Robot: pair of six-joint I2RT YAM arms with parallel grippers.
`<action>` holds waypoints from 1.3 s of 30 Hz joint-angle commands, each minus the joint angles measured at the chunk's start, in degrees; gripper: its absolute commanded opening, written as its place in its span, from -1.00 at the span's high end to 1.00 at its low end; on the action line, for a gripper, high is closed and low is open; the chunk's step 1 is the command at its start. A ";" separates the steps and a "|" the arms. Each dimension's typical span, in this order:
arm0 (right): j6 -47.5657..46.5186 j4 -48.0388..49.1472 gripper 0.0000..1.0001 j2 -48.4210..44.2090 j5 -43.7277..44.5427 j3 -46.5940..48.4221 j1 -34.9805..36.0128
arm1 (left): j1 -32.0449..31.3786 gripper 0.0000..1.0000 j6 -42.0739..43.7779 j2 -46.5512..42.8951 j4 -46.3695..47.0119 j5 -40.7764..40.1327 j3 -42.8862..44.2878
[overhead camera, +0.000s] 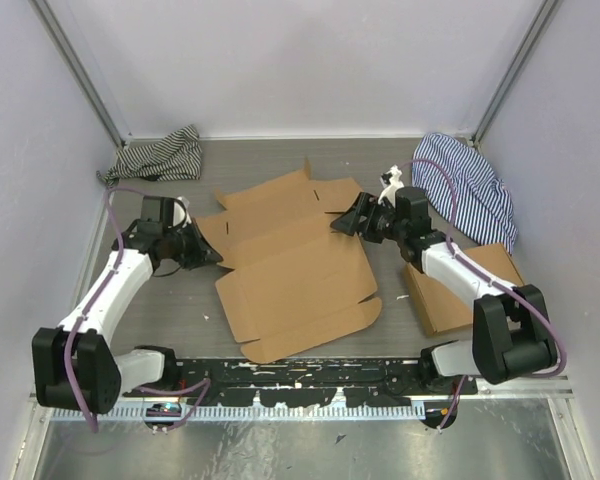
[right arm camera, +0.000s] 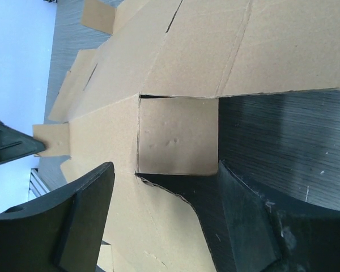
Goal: Fold the paper box
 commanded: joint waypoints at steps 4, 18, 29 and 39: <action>-1.42 -5.57 -0.51 -5.74 0.95 0.36 0.19 | 0.04 1.00 0.44 6.01 4.02 3.01 -1.96; -3.89 -12.52 0.02 -16.88 5.83 -5.45 0.16 | -1.53 1.00 1.55 15.44 7.00 -3.58 -2.51; -5.03 -15.65 -0.68 11.72 8.72 7.95 0.24 | -3.82 1.00 2.07 16.99 5.37 -7.76 -0.30; -6.64 -16.96 -0.68 19.05 13.45 12.04 3.70 | -6.27 1.00 3.39 21.71 3.52 -10.91 3.27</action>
